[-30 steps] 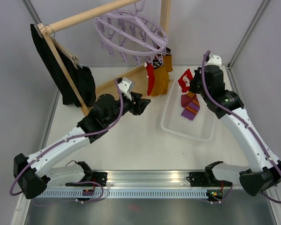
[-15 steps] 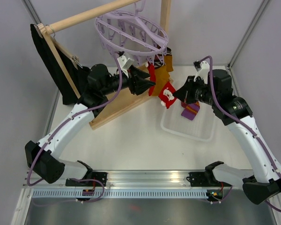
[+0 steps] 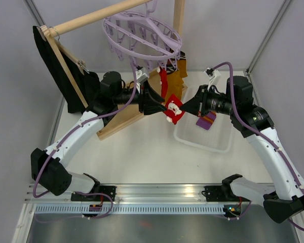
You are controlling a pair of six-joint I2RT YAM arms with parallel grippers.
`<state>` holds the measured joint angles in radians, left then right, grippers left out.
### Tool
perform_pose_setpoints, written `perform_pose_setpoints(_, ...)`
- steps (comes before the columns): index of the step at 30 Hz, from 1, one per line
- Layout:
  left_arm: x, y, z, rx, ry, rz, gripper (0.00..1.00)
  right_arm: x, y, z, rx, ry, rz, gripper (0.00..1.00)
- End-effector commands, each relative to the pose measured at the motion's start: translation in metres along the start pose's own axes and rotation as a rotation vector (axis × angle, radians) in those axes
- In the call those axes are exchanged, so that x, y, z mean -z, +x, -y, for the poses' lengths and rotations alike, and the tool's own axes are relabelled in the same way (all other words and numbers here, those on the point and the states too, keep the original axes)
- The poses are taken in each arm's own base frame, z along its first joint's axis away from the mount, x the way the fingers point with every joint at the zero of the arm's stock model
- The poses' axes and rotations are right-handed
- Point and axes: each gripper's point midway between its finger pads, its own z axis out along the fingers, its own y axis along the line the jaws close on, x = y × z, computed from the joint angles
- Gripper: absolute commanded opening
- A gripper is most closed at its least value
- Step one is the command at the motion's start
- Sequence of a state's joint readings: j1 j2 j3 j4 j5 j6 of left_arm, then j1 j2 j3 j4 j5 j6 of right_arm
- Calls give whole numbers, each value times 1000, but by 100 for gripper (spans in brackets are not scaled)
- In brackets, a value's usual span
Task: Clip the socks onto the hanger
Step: Pick up the sock from the bin.
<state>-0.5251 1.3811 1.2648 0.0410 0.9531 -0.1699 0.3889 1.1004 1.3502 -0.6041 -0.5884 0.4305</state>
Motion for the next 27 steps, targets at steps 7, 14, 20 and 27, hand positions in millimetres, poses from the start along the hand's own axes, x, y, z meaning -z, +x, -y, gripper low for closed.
perform_pose_setpoints(7, 1, -4, 18, -5, 91, 21, 60, -3, -11, -21, 17, -101, 24, 0)
perform_pose_setpoints(14, 0, 3, 19, 26, 113, 18, 60, -15, -8, -26, 12, -125, 20, 0)
perform_pose_setpoints(20, 2, 7, 23, 43, 117, 13, 59, -22, -10, -34, 21, -145, 27, 0)
perform_pose_setpoints(27, 16, 0, 49, 64, 144, 48, 10, -30, -7, -4, 61, -9, 45, 0)
